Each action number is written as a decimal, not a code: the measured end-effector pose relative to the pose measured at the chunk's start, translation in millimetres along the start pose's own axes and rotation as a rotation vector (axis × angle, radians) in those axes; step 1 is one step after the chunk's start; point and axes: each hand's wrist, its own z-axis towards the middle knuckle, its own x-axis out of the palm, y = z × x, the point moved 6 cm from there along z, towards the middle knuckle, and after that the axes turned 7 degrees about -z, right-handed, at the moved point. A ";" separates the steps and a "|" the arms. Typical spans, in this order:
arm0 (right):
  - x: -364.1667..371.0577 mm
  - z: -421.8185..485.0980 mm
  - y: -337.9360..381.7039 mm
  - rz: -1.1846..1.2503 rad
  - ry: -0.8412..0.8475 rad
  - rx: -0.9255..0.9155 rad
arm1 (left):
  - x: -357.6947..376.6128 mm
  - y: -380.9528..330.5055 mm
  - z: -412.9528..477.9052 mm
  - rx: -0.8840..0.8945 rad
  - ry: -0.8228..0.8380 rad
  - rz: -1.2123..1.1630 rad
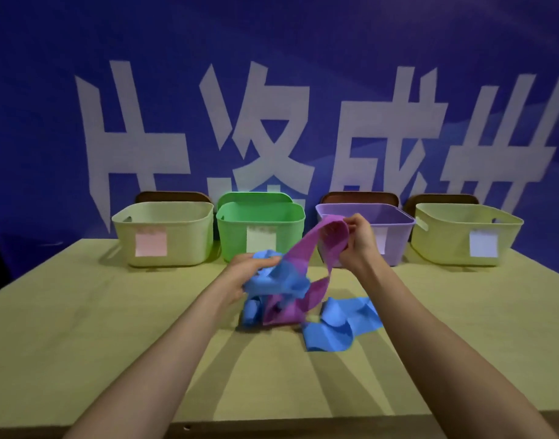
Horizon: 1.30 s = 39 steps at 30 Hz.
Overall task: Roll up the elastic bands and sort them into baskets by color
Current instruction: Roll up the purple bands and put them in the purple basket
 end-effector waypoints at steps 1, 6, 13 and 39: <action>-1.7 1.2 4.0 0.027 0.004 -0.008 | -6.9 1.9 5.8 0.034 -0.044 0.035; 0.2 14.8 8.6 0.038 0.074 -0.007 | -10.8 21.1 25.7 -0.048 0.007 0.233; 38.2 14.4 17.1 -0.120 0.211 -0.052 | 56.5 -30.1 3.7 0.369 0.322 0.153; 13.6 23.3 32.7 -1.796 0.014 -0.522 | -15.7 -103.0 11.6 0.570 -0.206 0.057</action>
